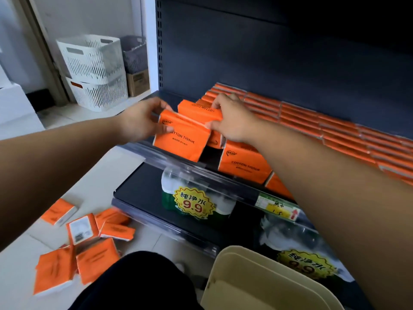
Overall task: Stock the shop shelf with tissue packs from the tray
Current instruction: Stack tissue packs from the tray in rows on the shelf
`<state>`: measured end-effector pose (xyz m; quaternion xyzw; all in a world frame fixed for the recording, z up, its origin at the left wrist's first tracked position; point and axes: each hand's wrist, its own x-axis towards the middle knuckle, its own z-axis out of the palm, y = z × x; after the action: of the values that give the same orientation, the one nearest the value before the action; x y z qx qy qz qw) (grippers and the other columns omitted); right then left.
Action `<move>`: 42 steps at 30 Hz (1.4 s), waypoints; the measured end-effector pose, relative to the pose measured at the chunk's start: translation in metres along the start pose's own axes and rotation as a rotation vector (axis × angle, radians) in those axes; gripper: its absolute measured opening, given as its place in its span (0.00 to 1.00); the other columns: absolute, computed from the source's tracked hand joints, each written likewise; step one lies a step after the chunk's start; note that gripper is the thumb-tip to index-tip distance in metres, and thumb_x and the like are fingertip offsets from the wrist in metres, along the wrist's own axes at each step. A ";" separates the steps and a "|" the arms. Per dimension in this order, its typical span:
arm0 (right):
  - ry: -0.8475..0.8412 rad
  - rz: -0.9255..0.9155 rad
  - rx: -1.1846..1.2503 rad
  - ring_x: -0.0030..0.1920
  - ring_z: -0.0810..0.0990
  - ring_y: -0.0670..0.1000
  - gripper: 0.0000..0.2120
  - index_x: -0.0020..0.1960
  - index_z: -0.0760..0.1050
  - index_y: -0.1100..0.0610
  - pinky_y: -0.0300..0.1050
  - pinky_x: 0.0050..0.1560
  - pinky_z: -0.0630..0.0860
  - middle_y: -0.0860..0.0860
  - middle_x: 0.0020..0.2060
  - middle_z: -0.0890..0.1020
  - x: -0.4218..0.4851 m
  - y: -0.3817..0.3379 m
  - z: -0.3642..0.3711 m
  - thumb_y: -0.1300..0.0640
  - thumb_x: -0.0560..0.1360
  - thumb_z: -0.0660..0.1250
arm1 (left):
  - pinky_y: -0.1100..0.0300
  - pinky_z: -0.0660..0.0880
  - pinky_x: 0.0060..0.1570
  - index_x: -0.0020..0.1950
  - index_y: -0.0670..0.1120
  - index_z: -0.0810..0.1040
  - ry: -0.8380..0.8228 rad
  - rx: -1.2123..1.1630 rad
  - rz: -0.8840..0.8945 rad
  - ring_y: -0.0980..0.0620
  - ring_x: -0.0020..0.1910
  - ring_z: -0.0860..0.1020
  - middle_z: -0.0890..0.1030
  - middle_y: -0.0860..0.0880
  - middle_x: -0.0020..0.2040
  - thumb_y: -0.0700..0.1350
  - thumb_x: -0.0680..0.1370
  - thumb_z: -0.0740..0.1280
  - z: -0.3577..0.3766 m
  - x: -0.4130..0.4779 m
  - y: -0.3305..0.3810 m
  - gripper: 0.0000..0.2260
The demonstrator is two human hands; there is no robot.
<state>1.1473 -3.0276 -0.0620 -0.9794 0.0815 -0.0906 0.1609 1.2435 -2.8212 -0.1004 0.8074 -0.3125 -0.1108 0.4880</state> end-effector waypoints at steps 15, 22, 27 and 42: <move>-0.011 0.137 -0.382 0.63 0.73 0.56 0.28 0.60 0.69 0.50 0.57 0.64 0.61 0.50 0.59 0.77 0.010 0.012 0.000 0.40 0.67 0.74 | 0.55 0.79 0.50 0.49 0.51 0.74 0.003 -0.040 -0.018 0.49 0.47 0.79 0.76 0.48 0.50 0.37 0.72 0.74 0.011 0.002 -0.006 0.14; -0.126 0.090 -0.226 0.60 0.73 0.51 0.16 0.62 0.69 0.45 0.58 0.67 0.59 0.45 0.54 0.75 0.005 0.010 -0.019 0.56 0.76 0.65 | 0.56 0.77 0.52 0.55 0.47 0.72 0.033 0.019 -0.034 0.50 0.48 0.78 0.77 0.52 0.47 0.36 0.72 0.74 0.034 0.009 0.001 0.16; -0.105 0.010 -0.215 0.64 0.71 0.53 0.16 0.61 0.71 0.45 0.56 0.64 0.61 0.47 0.61 0.73 -0.002 -0.001 -0.016 0.44 0.75 0.64 | 0.54 0.75 0.52 0.56 0.47 0.68 0.103 0.064 -0.027 0.50 0.48 0.76 0.75 0.51 0.48 0.37 0.70 0.76 0.050 0.012 0.000 0.22; -0.210 -0.012 -0.303 0.76 0.57 0.55 0.30 0.77 0.56 0.44 0.61 0.69 0.57 0.46 0.77 0.58 -0.021 0.011 0.007 0.42 0.78 0.61 | 0.55 0.68 0.59 0.76 0.44 0.54 -0.001 -0.118 -0.233 0.48 0.64 0.70 0.72 0.45 0.64 0.30 0.77 0.61 0.078 0.011 -0.002 0.31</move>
<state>1.1266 -3.0320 -0.0749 -0.9970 0.0709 0.0243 0.0187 1.2150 -2.8834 -0.1401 0.8082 -0.2097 -0.1855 0.5181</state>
